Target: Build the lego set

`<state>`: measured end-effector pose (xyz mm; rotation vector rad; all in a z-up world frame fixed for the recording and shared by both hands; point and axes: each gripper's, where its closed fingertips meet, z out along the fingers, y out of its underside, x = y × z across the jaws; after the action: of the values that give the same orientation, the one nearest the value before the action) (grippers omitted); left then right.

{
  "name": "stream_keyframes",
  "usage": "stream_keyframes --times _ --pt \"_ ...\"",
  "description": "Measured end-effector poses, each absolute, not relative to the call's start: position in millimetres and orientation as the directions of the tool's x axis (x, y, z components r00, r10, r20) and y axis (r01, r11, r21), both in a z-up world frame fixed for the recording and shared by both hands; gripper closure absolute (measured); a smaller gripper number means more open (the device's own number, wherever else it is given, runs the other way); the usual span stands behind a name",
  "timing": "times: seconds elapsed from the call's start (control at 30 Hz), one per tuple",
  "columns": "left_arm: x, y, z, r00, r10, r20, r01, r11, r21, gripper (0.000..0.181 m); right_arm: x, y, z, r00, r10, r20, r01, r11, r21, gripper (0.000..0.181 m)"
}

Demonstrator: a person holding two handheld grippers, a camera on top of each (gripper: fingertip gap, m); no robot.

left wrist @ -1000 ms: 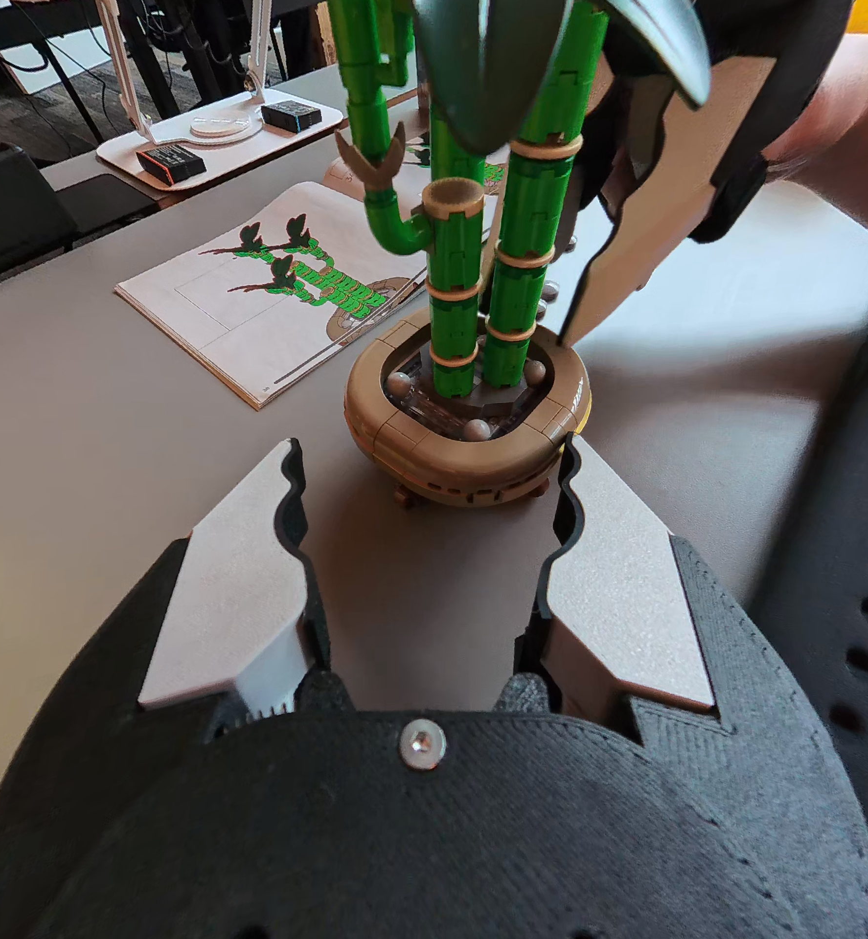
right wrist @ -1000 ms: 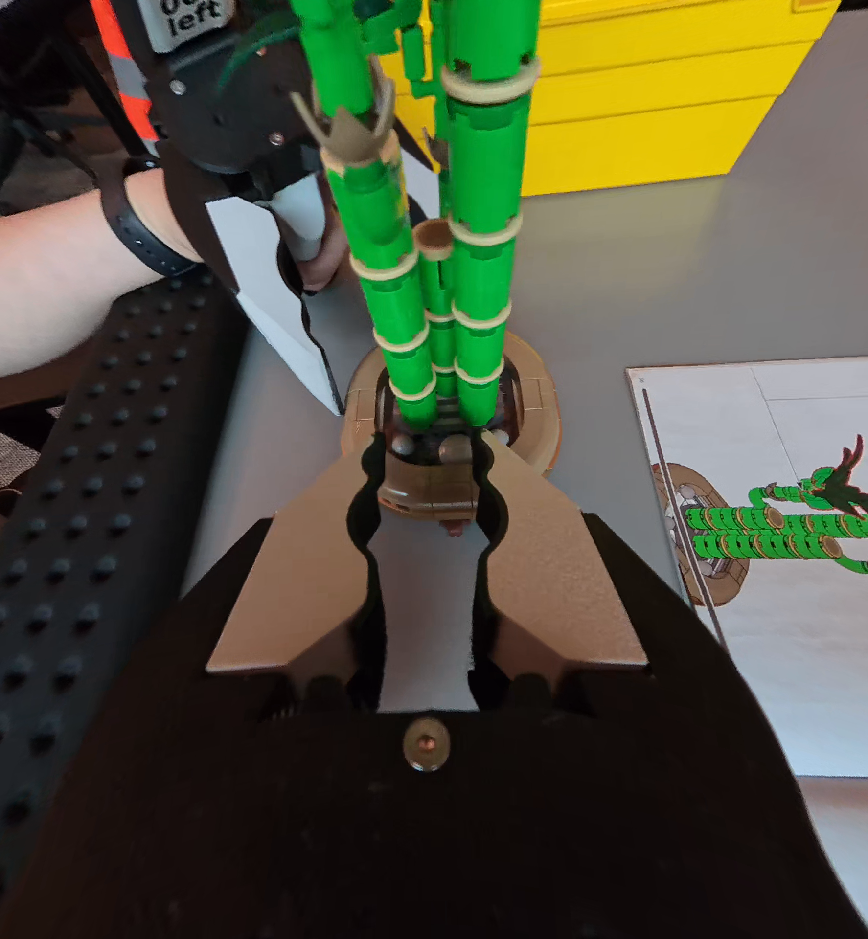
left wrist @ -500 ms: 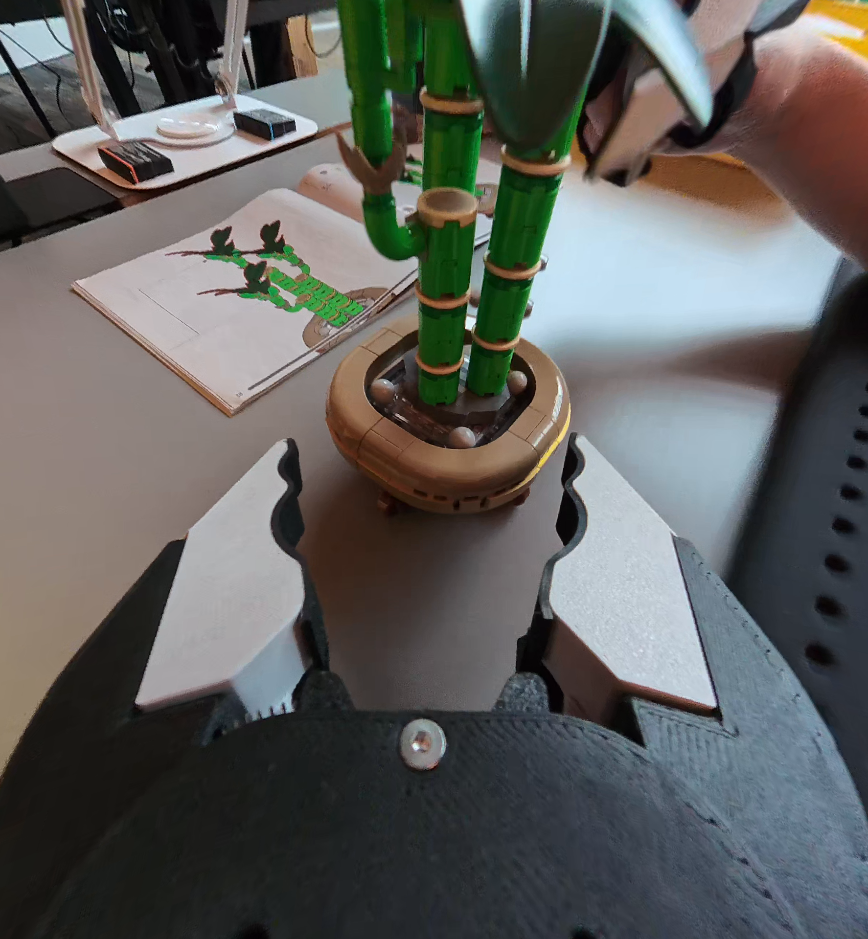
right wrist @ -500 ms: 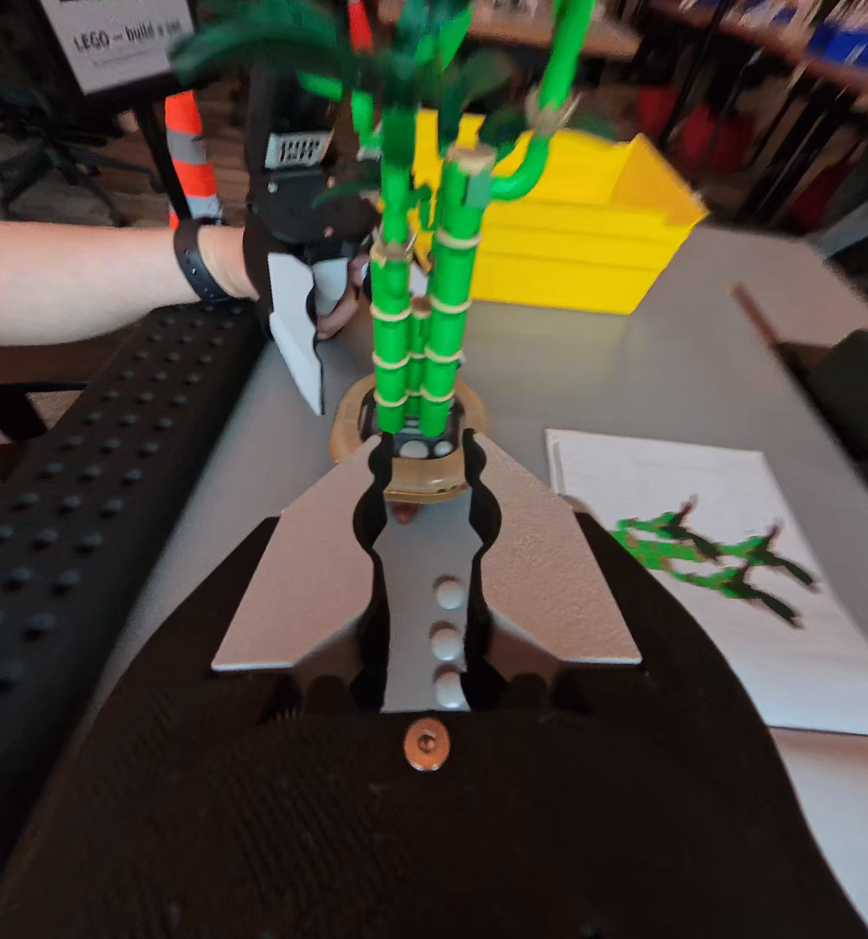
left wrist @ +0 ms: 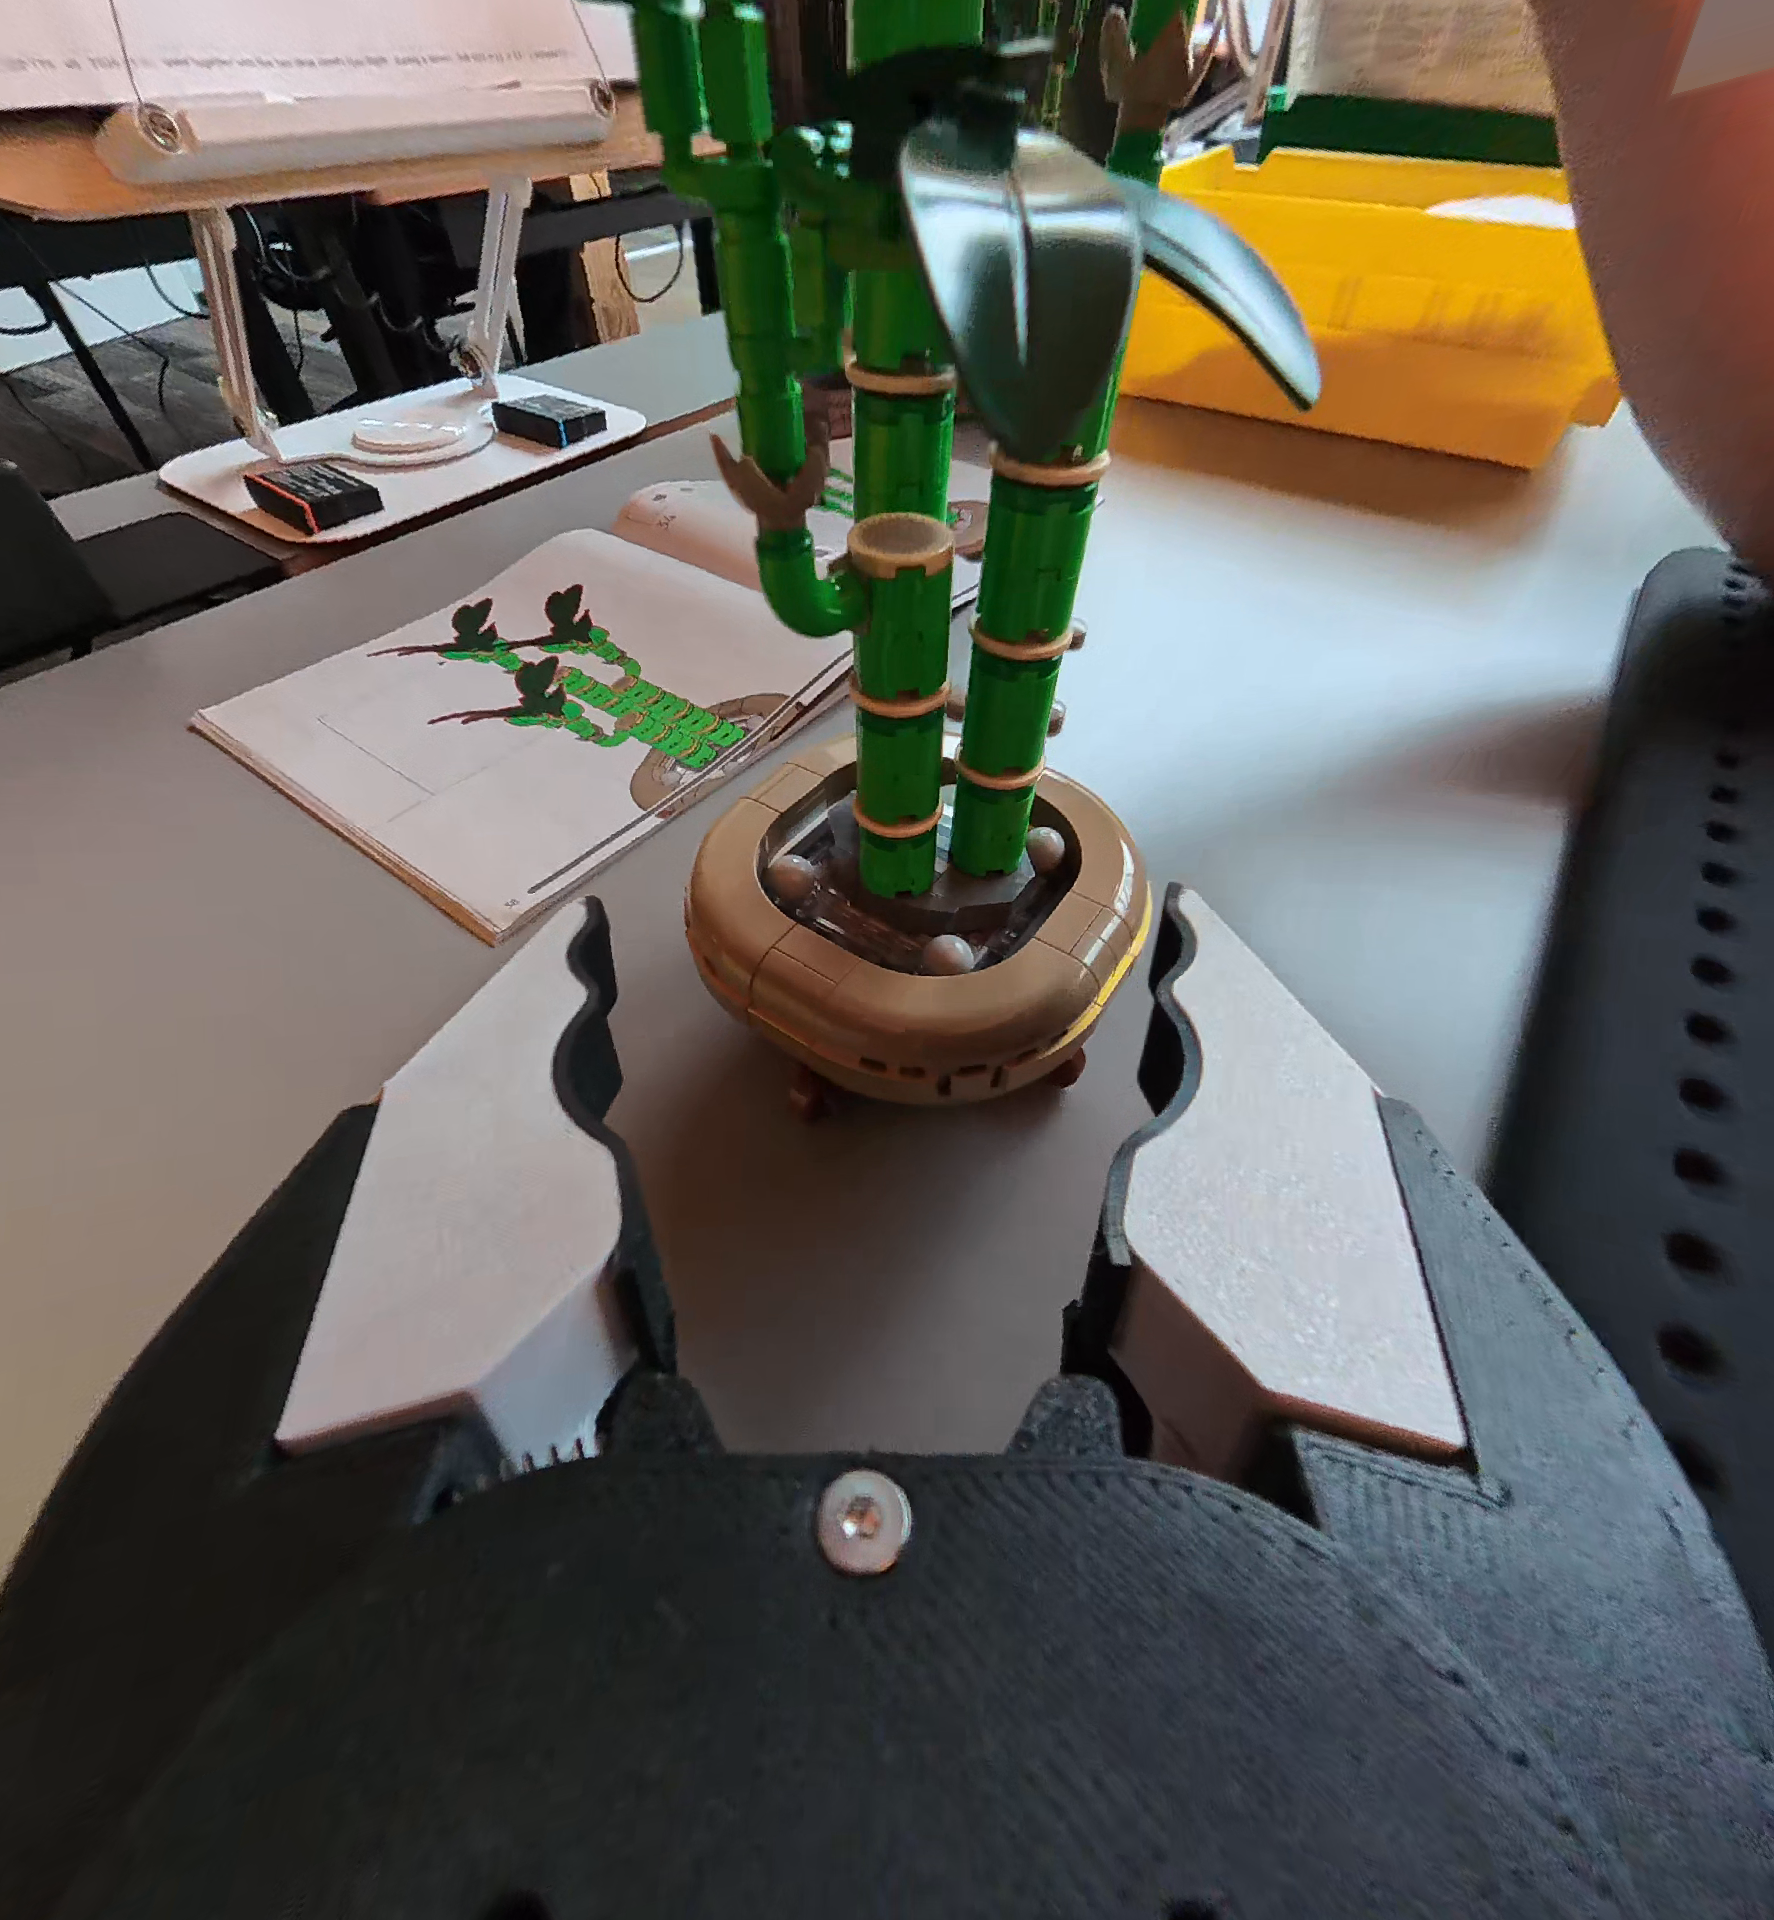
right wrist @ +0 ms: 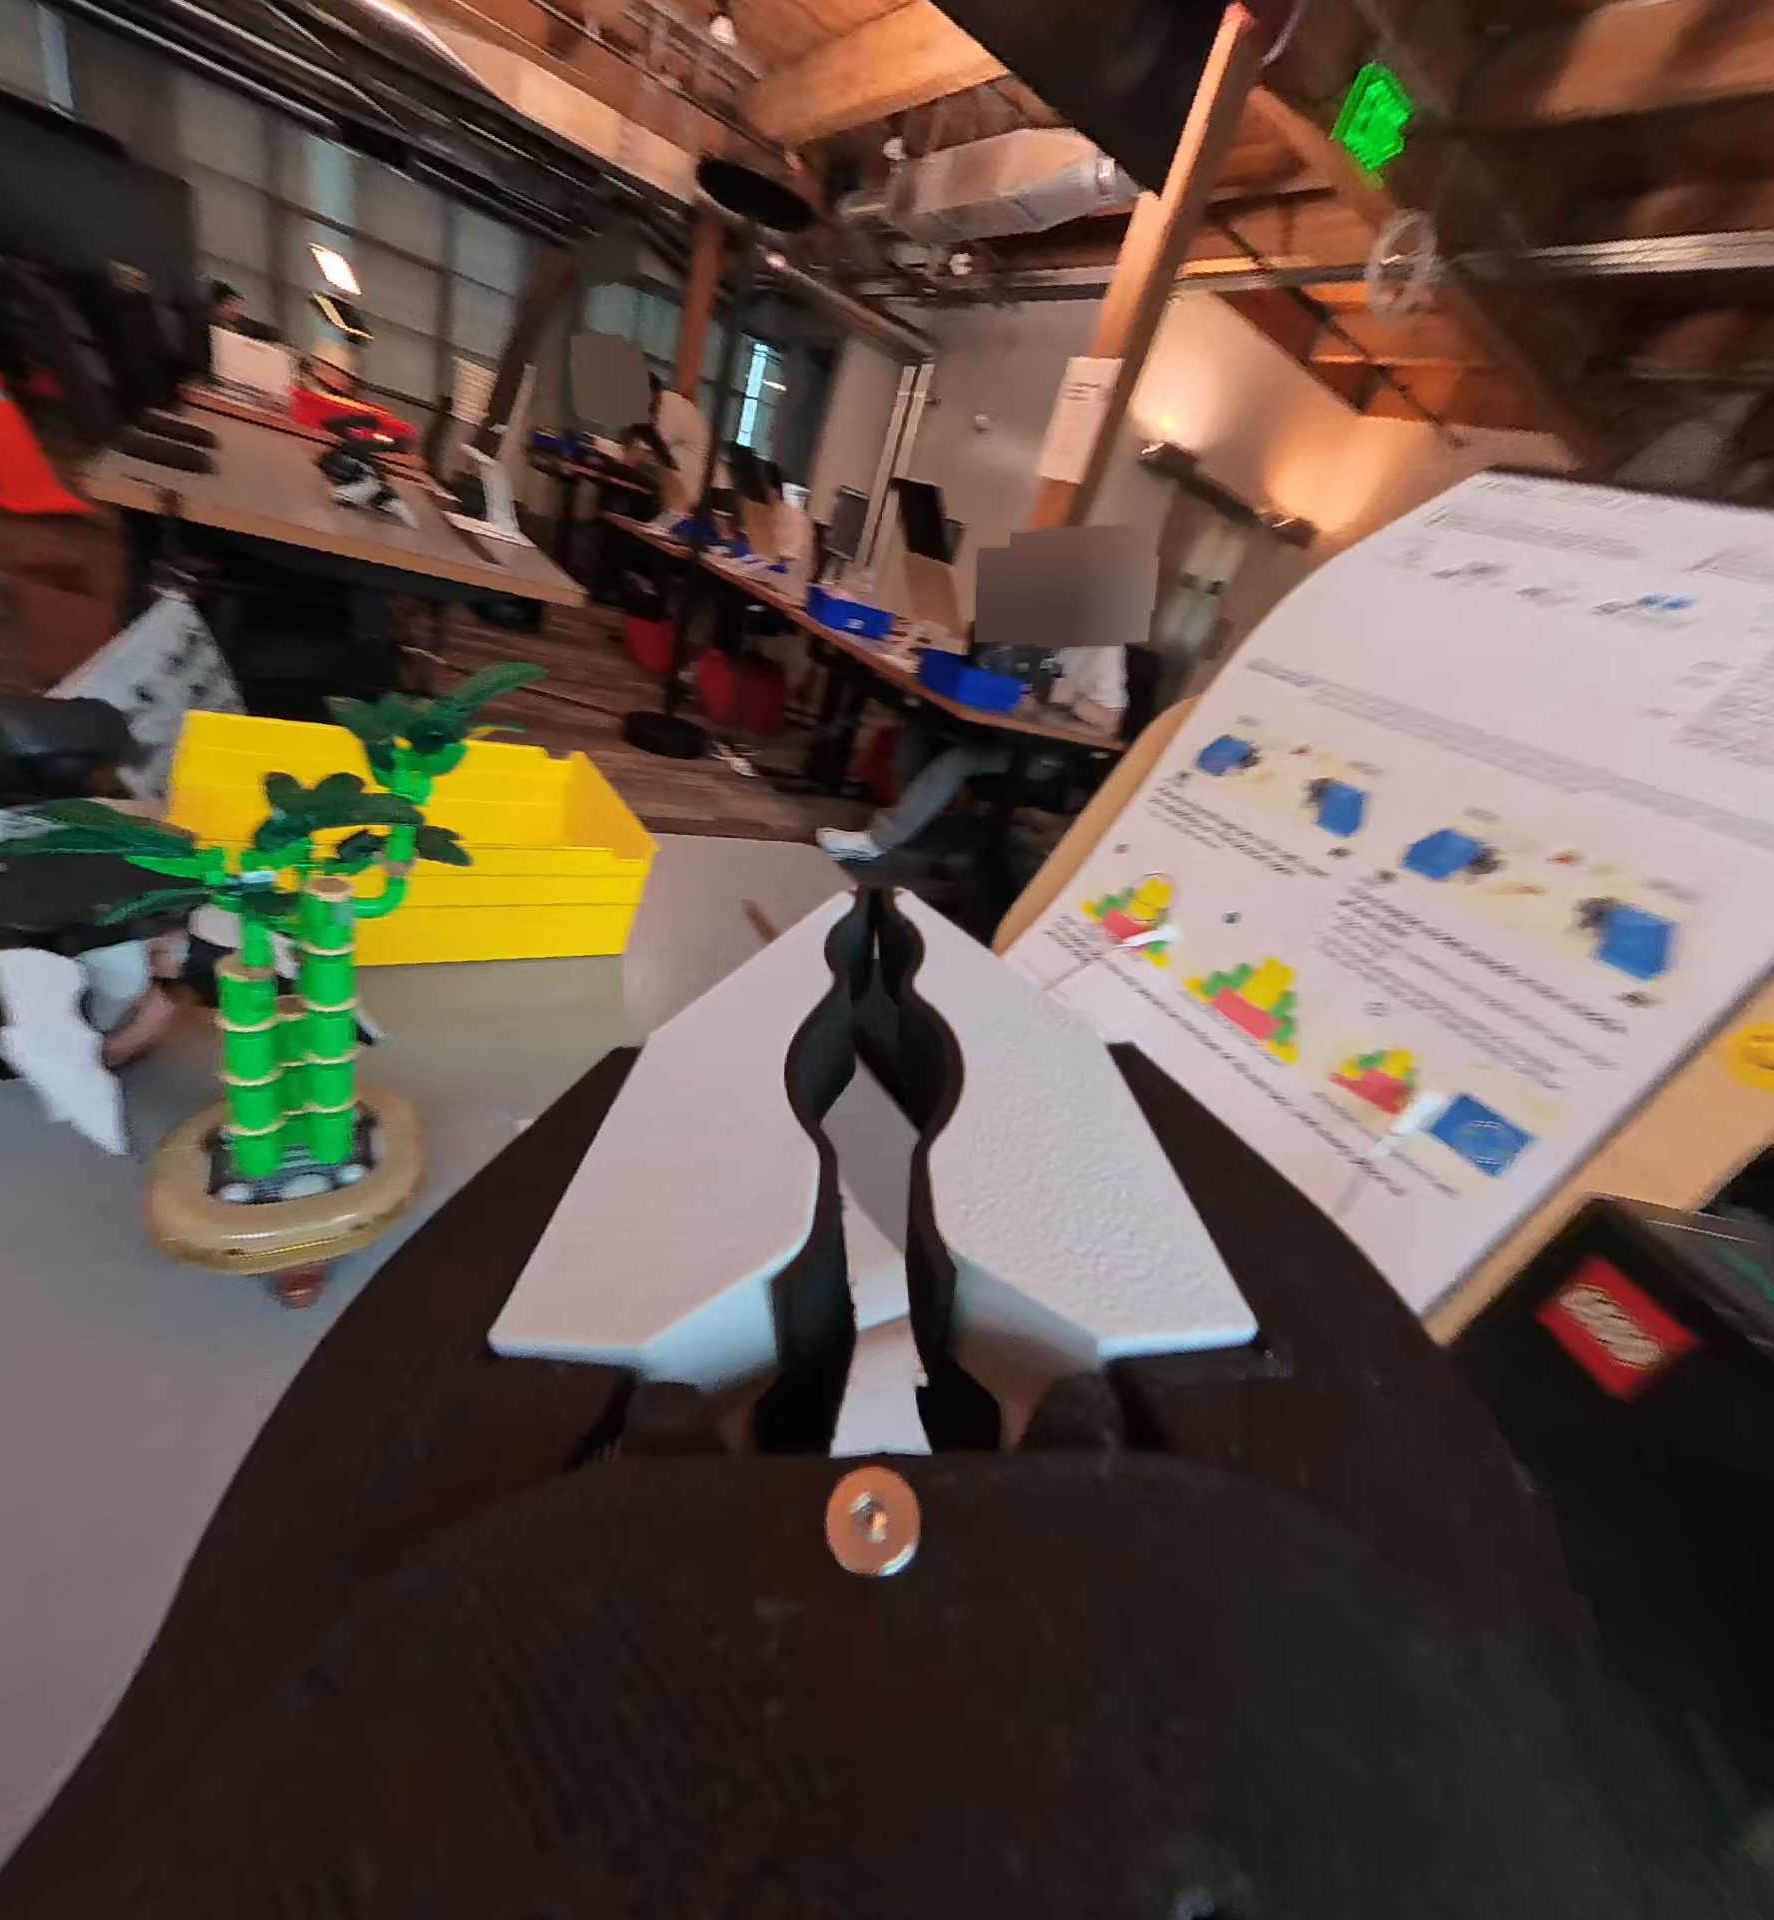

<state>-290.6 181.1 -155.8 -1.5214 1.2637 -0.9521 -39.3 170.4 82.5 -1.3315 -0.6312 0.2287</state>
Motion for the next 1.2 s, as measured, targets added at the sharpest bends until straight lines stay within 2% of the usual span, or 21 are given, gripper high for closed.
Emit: stream_keyframes --times 0.1,0.17,0.27,0.33,0.4,0.47,0.57,0.7,0.87,1.0,1.2 --pt "-292 181 -152 0.166 -0.985 0.051 -0.250 -0.093 -0.964 0.076 -30 168 83 0.820 0.465 0.333 0.254 0.225 -0.940 0.181" --pt "-294 182 -150 0.163 -0.984 0.071 -0.232 -0.109 -0.967 0.074 -30 162 79 0.788 0.520 0.329 0.251 0.216 -0.944 0.158" --pt "-294 182 -148 0.167 -0.983 0.069 -0.219 -0.106 -0.970 0.072 -39 150 86 0.728 0.654 0.207 0.074 0.226 -0.971 0.126" --pt "-294 182 -149 0.177 -0.983 0.043 -0.228 -0.083 -0.970 0.070 -39 152 80 0.700 0.701 0.139 0.032 0.163 -0.986 0.117" --pt "-294 183 -151 0.195 -0.981 0.020 -0.240 -0.067 -0.968 0.065 -31 163 72 0.746 0.647 0.154 0.074 0.150 -0.986 0.122" --pt "-294 186 -151 0.216 -0.976 0.018 -0.242 -0.072 -0.968 0.063 -23 173 69 0.799 0.578 0.169 0.097 0.153 -0.983 0.142" --pt "-295 187 -150 0.218 -0.975 0.035 -0.228 -0.086 -0.970 0.066 -35 173 66 0.766 0.609 0.205 0.116 0.183 -0.976 0.161" --pt "-292 185 -155 0.201 -0.979 0.036 -0.264 -0.090 -0.960 0.070 -68 173 43 0.667 0.710 0.226 0.183 0.138 -0.973 0.161" --pt "-288 184 -163 0.176 -0.982 0.065 -0.315 -0.119 -0.942 0.072 -83 198 -33 0.647 0.743 0.172 0.401 -0.139 -0.905 0.155" --pt "-286 186 -164 0.182 -0.982 0.048 -0.322 -0.106 -0.941 0.072 -122 195 -59 0.574 0.819 0.005 0.358 -0.245 -0.901 0.152" --pt "-281 187 -162 0.169 -0.985 0.025 -0.311 -0.077 -0.947 0.070 -214 175 -93 0.339 0.933 -0.119 0.361 -0.246 -0.900 0.152"
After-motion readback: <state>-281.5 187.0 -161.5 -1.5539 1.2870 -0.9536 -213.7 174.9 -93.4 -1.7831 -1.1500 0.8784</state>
